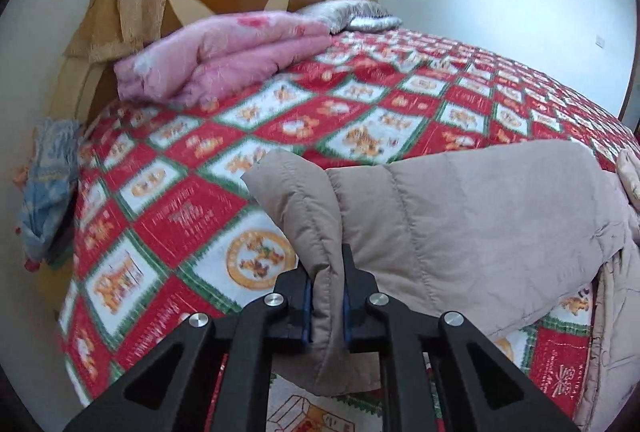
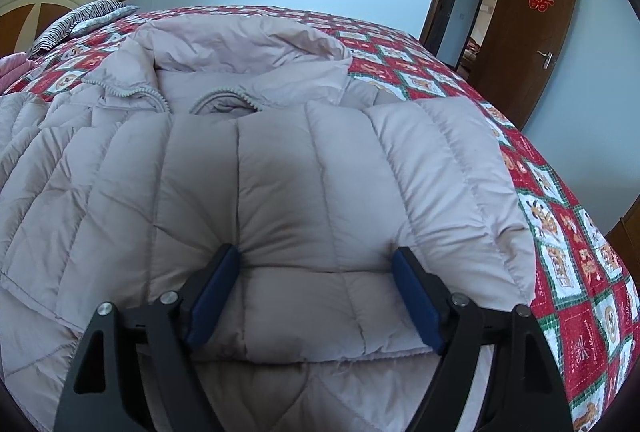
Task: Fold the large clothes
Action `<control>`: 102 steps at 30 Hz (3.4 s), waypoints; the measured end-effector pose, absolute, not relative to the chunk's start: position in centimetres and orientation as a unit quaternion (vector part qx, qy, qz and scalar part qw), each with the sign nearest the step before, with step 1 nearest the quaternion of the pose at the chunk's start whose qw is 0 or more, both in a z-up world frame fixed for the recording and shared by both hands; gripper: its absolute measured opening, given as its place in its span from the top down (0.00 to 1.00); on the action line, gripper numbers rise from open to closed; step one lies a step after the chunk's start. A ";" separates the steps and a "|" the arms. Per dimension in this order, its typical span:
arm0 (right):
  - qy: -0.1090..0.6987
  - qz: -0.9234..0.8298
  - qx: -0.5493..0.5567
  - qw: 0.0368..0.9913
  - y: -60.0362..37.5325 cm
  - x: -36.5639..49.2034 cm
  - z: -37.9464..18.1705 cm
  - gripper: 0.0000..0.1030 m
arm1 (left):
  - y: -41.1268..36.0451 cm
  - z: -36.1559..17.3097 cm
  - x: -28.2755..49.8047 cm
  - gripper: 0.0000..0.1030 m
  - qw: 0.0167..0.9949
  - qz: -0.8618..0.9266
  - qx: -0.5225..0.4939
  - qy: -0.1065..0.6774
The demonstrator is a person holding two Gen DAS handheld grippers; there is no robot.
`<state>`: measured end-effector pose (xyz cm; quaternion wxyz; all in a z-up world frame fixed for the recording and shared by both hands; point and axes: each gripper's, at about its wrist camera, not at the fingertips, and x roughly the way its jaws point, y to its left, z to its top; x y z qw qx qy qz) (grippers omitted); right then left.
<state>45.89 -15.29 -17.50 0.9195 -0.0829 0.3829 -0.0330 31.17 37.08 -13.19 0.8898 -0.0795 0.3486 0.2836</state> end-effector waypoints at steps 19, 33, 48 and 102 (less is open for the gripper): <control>0.342 0.000 -0.042 0.939 -20.7 40.4 -13.4 0.20 | 15.1 2.2 37.9 0.91 0.970 0.082 0.044 0.224; 0.375 0.000 0.024 0.927 -23.4 40.3 -16.2 0.17 | -3.9 -2.0 42.6 0.91 0.960 -0.055 0.093 0.260; 0.378 -0.001 0.038 0.925 -23.9 40.2 -16.8 0.15 | -11.2 -8.9 44.4 0.32 0.943 -0.108 0.099 0.300; 0.401 0.067 0.038 0.913 -17.8 47.3 -14.7 0.50 | 7.2 -16.7 52.4 0.13 0.914 0.147 0.057 0.373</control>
